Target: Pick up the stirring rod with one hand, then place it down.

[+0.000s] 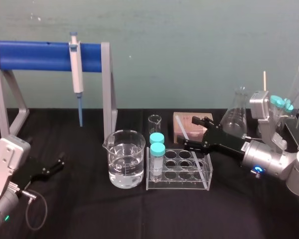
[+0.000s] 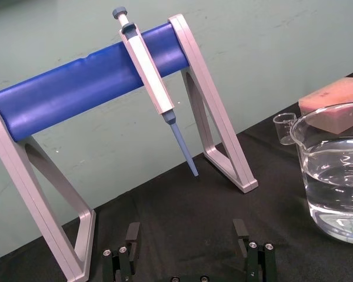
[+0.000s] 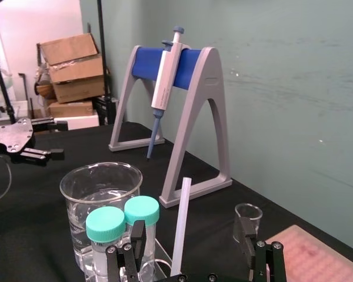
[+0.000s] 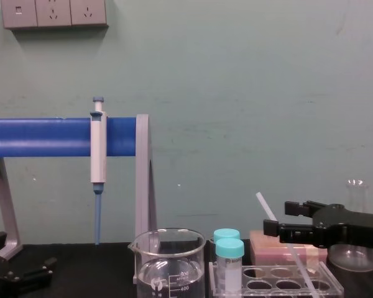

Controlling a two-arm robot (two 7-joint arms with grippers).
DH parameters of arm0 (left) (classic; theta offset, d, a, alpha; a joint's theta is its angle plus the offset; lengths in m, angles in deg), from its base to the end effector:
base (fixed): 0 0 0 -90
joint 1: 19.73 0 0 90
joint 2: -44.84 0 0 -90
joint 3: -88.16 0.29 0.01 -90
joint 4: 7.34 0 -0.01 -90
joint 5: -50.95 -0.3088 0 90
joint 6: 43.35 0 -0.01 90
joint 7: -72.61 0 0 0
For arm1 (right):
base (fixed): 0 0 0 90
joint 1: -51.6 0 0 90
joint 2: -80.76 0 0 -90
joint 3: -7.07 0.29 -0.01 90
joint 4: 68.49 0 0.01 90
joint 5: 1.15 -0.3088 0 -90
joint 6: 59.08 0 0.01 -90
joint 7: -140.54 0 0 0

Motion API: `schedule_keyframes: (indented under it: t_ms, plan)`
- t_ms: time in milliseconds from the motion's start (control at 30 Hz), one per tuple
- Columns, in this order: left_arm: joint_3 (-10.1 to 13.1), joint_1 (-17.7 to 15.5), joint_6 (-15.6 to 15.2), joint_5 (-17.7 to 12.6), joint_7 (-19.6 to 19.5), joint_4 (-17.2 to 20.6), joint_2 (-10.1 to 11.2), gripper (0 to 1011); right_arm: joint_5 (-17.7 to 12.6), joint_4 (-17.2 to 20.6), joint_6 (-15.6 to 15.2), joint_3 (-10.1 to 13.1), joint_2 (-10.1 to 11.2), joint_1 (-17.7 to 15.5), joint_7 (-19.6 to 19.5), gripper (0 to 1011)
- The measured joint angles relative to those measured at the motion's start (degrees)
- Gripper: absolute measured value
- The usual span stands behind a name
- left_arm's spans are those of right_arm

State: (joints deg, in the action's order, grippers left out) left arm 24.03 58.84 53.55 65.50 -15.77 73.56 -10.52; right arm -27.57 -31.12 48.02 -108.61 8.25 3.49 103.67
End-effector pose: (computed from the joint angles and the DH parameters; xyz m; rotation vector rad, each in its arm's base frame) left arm 0.3581 0.0826 -0.3023 0.3045 -0.2848 1.2479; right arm 0.4984 -0.0841 -0.2884 -0.0542 -0.0588 -0.6109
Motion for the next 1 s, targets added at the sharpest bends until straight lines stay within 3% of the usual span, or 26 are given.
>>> schedule_keyframes:
  t_ms: [300,1000]
  plan:
    - [0.0,0.0,0.0,0.0,0.0,0.0,0.0,1000,0.3,-4.0,0.7,-0.2,-1.9,2.4,2.4,1000]
    - [0.0,0.0,0.0,0.0,0.0,0.0,0.0,1000,0.5,-4.2,0.2,-0.1,-2.1,2.5,2.7,1000]
